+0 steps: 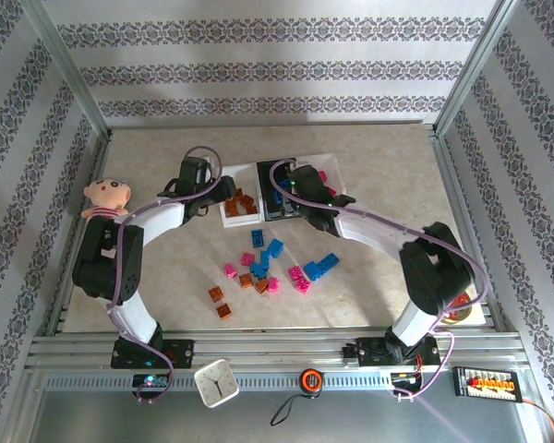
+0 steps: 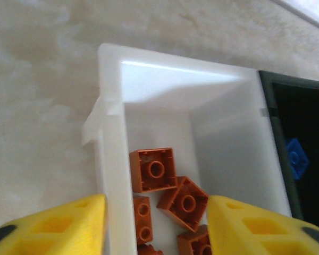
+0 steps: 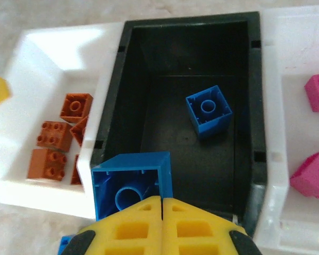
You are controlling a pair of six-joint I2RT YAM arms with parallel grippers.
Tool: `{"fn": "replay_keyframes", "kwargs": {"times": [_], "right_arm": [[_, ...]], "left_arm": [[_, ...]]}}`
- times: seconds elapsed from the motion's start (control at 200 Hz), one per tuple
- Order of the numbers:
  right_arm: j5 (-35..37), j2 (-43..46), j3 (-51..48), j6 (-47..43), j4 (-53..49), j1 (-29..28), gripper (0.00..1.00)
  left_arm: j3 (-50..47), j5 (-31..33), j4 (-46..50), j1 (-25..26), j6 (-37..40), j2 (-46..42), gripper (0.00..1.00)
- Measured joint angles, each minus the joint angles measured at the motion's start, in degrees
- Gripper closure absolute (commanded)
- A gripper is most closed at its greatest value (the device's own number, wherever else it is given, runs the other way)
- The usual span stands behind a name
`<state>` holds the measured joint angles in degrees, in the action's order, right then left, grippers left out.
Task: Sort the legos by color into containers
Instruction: Place the lego in the container, then move the container to the center of the table.
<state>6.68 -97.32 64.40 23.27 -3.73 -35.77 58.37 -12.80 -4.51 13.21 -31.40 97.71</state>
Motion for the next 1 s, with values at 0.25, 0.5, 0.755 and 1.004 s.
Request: {"fn": "replay_keyframes", "kwargs": {"times": [0.25, 0.5, 0.755, 1.004], "right_arm": [[1.38, -7.50, 6.86, -1.05, -1.97, 0.00, 0.77], [2.60, -7.98, 10.08, -1.99, -3.39, 0.04, 0.45], [1.53, 4.07, 1.31, -0.55, -4.31, 9.70, 0.24], [-7.10, 2.67, -0.35, 1.92, -4.33, 23.71, 0.19]], "left_arm": [[-13.92, -1.77, -1.36, 0.20, -2.36, -20.22, 0.30], [-24.92, -1.81, -0.37, 1.44, -5.86, -35.76, 0.25], [-32.11, -2.03, 1.75, 3.34, -8.55, -44.74, 0.22], [-34.38, -2.23, 3.85, 3.34, -9.27, -48.94, 0.21]]}}
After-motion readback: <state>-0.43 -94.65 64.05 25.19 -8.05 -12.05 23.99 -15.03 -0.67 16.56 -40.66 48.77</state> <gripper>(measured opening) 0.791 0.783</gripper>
